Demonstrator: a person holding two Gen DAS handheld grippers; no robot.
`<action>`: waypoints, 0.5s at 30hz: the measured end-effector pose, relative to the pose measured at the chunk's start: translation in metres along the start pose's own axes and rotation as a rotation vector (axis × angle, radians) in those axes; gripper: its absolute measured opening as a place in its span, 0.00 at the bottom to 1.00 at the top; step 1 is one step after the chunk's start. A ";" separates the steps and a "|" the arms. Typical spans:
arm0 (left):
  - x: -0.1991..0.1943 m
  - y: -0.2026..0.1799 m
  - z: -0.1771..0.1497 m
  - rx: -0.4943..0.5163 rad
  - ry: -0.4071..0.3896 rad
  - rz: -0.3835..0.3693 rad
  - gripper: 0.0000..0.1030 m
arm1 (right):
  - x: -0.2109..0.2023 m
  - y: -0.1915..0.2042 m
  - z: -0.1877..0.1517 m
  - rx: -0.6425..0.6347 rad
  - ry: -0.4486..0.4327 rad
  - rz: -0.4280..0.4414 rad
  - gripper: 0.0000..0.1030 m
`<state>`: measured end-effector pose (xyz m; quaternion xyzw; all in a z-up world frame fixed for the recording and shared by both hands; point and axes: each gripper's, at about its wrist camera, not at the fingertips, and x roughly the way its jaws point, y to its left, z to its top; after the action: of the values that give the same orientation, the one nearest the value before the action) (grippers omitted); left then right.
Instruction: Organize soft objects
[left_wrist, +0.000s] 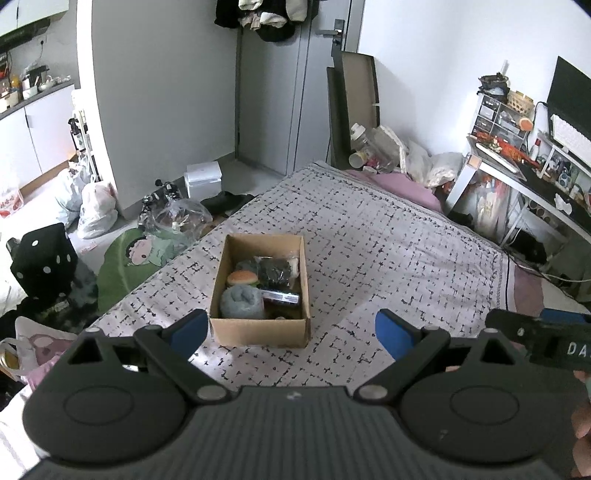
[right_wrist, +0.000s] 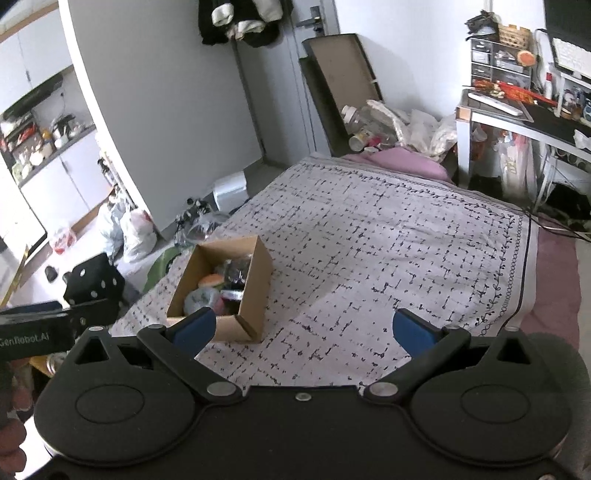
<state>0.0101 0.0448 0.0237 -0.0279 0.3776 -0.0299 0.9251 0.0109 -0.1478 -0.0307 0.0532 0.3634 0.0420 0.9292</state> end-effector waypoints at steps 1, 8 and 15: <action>0.000 0.001 0.000 0.000 0.004 0.000 0.94 | 0.000 0.002 -0.001 -0.010 0.006 -0.002 1.00; -0.004 0.006 -0.001 -0.012 0.003 0.019 0.94 | 0.000 0.005 -0.002 -0.013 0.017 -0.003 1.00; -0.005 0.006 -0.002 -0.012 0.008 0.012 0.94 | -0.002 0.003 -0.002 -0.007 0.015 -0.010 1.00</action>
<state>0.0055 0.0508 0.0254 -0.0312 0.3816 -0.0224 0.9235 0.0075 -0.1447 -0.0305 0.0479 0.3707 0.0391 0.9267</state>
